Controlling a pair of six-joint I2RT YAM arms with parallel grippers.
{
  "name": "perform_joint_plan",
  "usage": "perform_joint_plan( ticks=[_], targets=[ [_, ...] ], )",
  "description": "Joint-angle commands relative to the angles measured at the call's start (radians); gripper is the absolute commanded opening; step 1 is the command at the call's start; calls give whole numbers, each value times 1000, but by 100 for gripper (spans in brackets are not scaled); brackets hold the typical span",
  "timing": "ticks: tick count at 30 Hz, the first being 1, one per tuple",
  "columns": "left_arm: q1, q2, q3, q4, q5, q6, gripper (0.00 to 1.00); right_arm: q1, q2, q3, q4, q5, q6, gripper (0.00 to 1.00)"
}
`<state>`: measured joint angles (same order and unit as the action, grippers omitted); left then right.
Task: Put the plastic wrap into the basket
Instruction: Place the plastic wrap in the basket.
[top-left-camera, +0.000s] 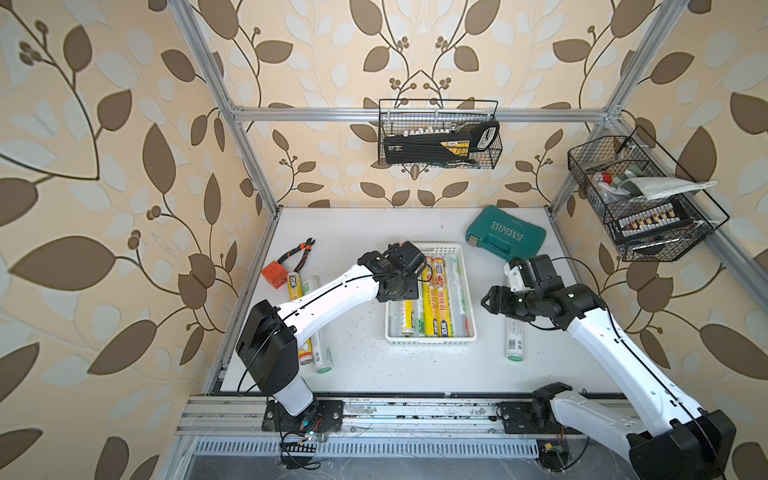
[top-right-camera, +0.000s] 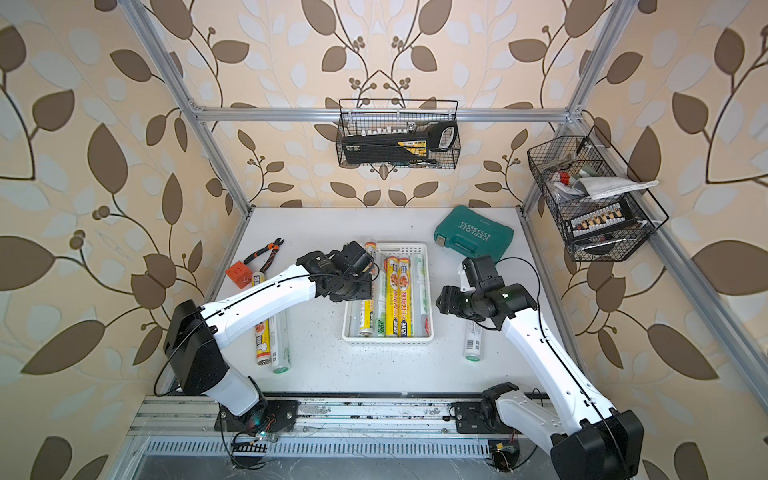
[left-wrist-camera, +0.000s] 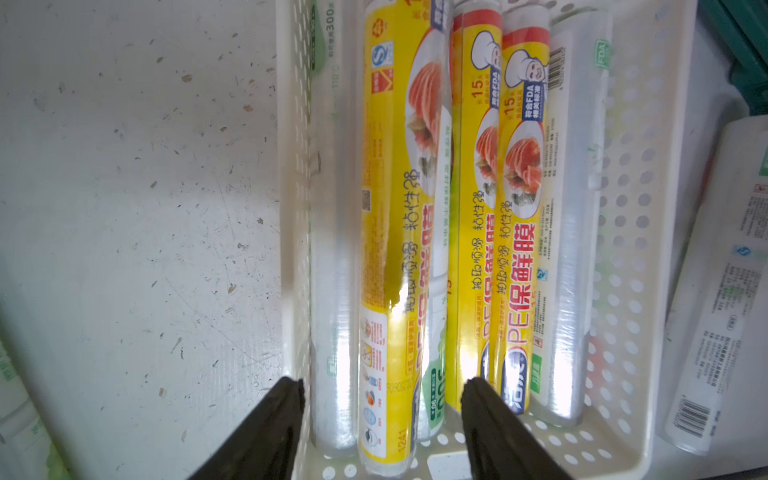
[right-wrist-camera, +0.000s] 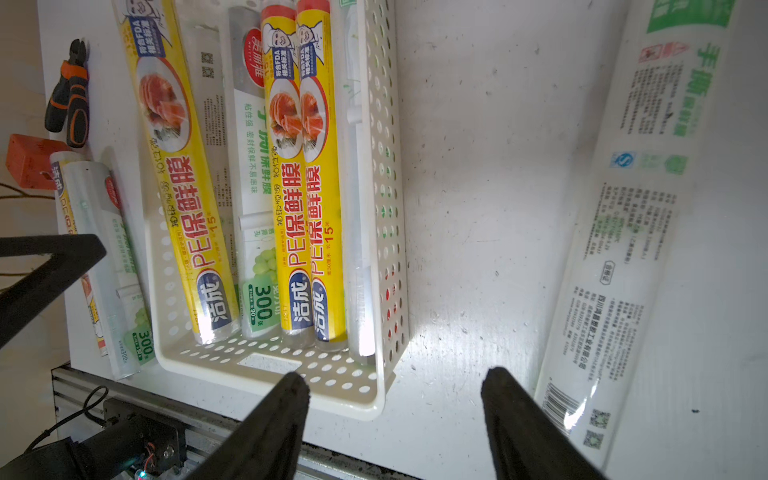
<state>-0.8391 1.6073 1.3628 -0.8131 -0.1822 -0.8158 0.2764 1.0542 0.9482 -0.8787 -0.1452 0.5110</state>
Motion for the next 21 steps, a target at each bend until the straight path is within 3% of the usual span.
perform_joint_plan(
  ticks=[1, 11, 17, 21],
  targets=[
    [-6, 14, -33, 91, -31, 23, 67, -6, -3, 14, -9, 18, -14, 70],
    [15, 202, 16, 158, -57, 44, 66, -18, -15, -2, -14, 16, -23, 70],
    [28, 219, 30, 147, -27, 40, 45, -28, -18, -7, -14, 12, -29, 70],
    [26, 191, 34, 86, -3, 3, 40, -32, -15, -12, -9, 7, -28, 70]
  ],
)
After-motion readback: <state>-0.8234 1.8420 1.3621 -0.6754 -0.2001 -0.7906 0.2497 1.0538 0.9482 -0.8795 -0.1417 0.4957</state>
